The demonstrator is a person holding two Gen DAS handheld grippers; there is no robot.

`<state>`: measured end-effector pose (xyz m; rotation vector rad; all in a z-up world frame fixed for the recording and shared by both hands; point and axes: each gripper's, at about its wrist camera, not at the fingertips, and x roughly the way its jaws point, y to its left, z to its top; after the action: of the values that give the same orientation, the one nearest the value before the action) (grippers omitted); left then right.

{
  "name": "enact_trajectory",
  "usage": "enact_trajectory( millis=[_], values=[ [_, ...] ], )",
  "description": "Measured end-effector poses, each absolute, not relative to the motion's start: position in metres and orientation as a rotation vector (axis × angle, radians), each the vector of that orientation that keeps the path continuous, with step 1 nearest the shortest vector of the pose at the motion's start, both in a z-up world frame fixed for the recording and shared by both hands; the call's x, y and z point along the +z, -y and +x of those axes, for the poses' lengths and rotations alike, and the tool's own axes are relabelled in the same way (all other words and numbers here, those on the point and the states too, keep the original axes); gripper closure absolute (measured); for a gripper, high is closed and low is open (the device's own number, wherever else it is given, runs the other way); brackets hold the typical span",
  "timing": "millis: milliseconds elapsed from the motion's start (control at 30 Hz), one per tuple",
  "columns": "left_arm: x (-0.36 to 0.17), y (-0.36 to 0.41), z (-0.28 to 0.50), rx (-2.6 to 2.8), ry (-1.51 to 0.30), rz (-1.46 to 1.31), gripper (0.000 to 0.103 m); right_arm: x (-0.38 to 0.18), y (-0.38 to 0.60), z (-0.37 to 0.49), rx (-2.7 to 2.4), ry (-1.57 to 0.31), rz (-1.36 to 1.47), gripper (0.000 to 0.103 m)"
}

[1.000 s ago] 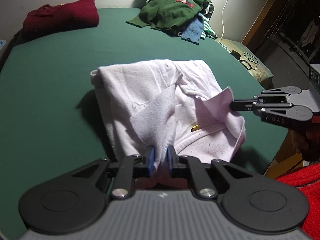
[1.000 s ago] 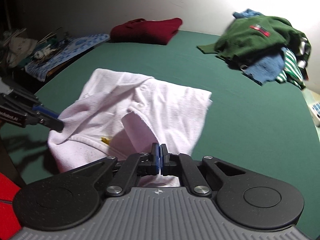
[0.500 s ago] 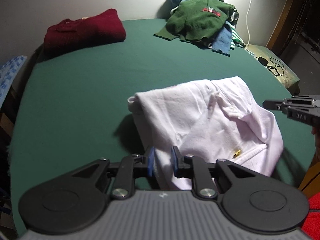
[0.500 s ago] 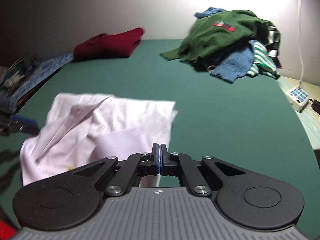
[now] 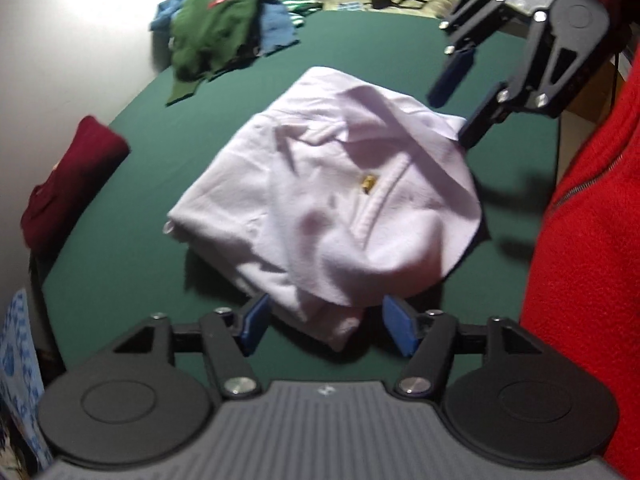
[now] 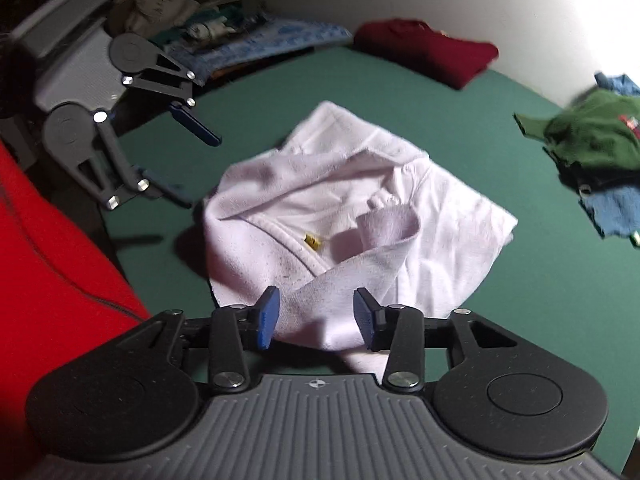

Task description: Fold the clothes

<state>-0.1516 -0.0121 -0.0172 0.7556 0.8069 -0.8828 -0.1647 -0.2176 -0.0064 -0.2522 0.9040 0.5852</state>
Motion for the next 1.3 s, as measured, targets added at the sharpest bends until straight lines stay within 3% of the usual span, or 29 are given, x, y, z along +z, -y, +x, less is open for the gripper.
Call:
enact_trajectory(
  millis=[167, 200, 233, 267, 333, 500, 600, 700, 800, 933, 1167, 1267, 1300],
  values=[
    [-0.035, 0.02, -0.139, -0.827, -0.856, 0.681, 0.033, -0.031, 0.206, -0.163, 0.498, -0.954, -0.219, 0.059],
    [-0.038, 0.021, -0.136, -0.817, -0.871, 0.663, 0.037, -0.032, 0.206, -0.164, 0.489, -0.95, -0.22, 0.073],
    [-0.039, 0.021, -0.134, -0.815, -0.879, 0.643, 0.041, -0.033, 0.207, -0.165, 0.479, -0.946, -0.216, 0.093],
    [-0.04, 0.02, -0.132, -0.812, -0.886, 0.623, 0.044, -0.031, 0.21, -0.164, 0.465, -0.942, -0.2, 0.097],
    [-0.038, 0.019, -0.13, -0.819, -0.895, 0.578, 0.062, -0.028, 0.217, -0.164, 0.438, -0.932, -0.164, 0.099],
    [-0.022, 0.009, -0.132, -0.834, -0.886, 0.486, 0.09, -0.011, 0.24, -0.161, 0.398, -0.895, -0.026, 0.099],
    [-0.012, 0.002, -0.132, -0.838, -0.895, 0.446, 0.088, -0.005, 0.254, -0.158, 0.382, -0.88, 0.067, 0.099],
    [-0.01, -0.003, -0.136, -0.825, -0.883, 0.454, 0.07, -0.001, 0.265, -0.155, 0.367, -0.865, 0.143, 0.099],
    [-0.013, -0.003, -0.134, -0.824, -0.9, 0.417, 0.071, -0.003, 0.269, -0.153, 0.353, -0.857, 0.168, 0.099],
    [-0.022, -0.001, -0.124, -0.847, -0.944, 0.305, 0.045, -0.004, 0.272, -0.15, 0.344, -0.848, 0.188, 0.099],
    [-0.018, -0.015, -0.114, -0.891, -0.975, 0.067, 0.051, -0.009, 0.284, -0.145, 0.294, -0.842, 0.227, 0.099],
    [-0.024, -0.017, -0.106, -0.859, -1.004, -0.01, 0.069, -0.012, 0.286, -0.143, 0.28, -0.839, 0.246, 0.099],
    [-0.026, -0.017, -0.104, -0.843, -1.007, -0.026, 0.079, -0.013, 0.286, -0.142, 0.273, -0.838, 0.248, 0.099]
  ],
)
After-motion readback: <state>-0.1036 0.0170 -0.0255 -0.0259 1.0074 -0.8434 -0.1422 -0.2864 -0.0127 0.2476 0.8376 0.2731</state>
